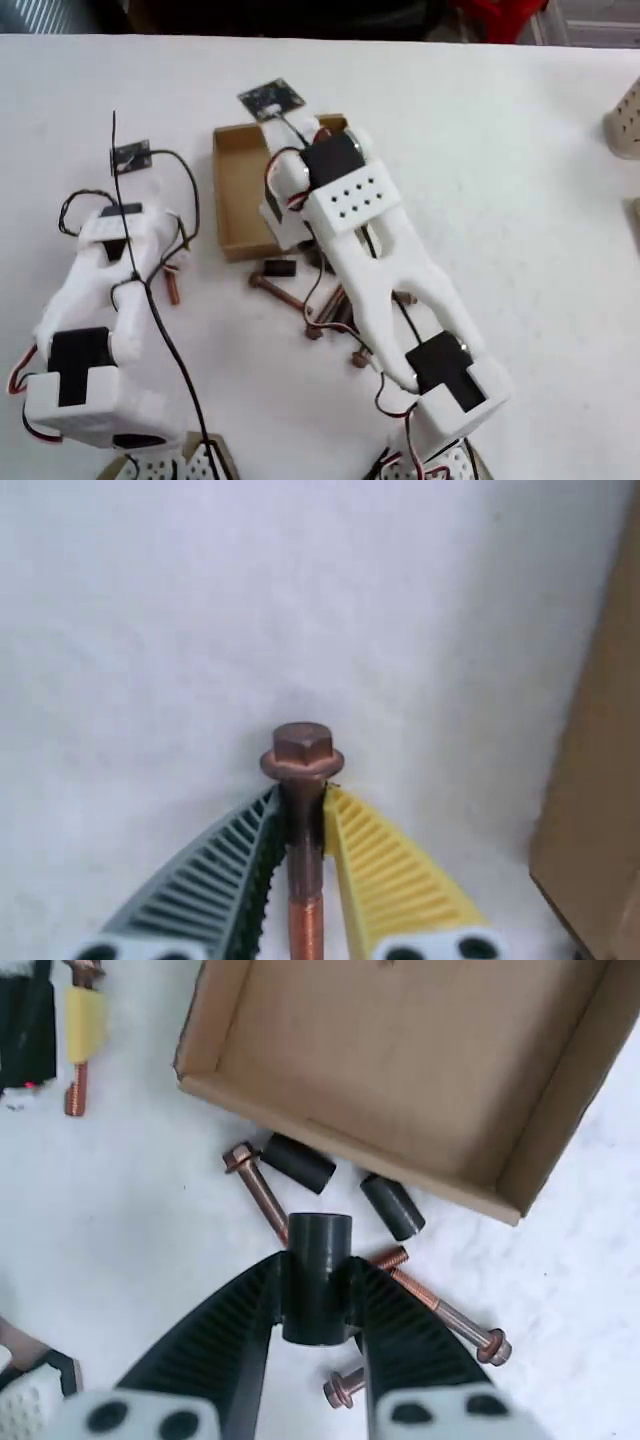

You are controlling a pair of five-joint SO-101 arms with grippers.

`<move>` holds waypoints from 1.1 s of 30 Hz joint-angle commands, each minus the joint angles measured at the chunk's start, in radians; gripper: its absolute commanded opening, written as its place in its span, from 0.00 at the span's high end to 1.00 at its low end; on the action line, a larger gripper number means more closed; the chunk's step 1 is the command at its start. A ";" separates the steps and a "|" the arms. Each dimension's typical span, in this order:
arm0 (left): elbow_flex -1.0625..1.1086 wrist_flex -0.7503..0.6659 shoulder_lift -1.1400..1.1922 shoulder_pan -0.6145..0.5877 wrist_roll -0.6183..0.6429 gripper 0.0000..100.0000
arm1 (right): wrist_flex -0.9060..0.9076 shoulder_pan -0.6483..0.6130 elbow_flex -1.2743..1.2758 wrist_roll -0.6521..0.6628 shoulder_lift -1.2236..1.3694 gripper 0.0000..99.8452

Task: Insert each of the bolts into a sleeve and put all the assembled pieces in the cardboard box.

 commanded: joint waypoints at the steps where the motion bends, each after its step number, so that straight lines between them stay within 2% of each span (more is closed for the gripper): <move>1: -0.049 -0.014 -0.005 -0.012 -0.009 0.98 | -0.073 -0.001 -0.037 -0.074 -0.013 0.98; 7: -0.049 -0.014 -0.005 -0.012 -0.009 0.98 | -0.093 0.018 0.087 -0.084 -0.051 0.98; 11: -0.049 -0.014 -0.005 -0.012 -0.009 0.98 | -0.134 0.197 0.221 -0.078 -0.136 0.98; 14: -0.049 -0.014 -0.005 -0.012 -0.009 0.98 | -0.194 0.344 0.354 0.031 -0.174 0.98; 16: -0.049 -0.014 -0.005 -0.012 -0.009 0.98 | -0.268 0.420 0.459 0.084 -0.191 0.98; 20: -0.049 -0.014 -0.005 -0.012 -0.009 0.98 | -0.492 0.522 0.652 0.100 -0.199 0.98; 27: -0.049 -0.014 -0.005 -0.012 -0.009 0.98 | -0.866 0.565 0.913 0.100 -0.193 0.98; 29: -0.049 -0.014 -0.005 -0.012 -0.009 0.98 | -0.914 0.562 0.961 0.100 -0.193 0.92; 33: -0.049 -0.014 -0.005 -0.012 -0.009 0.98 | -0.926 0.561 1.019 0.100 -0.193 0.76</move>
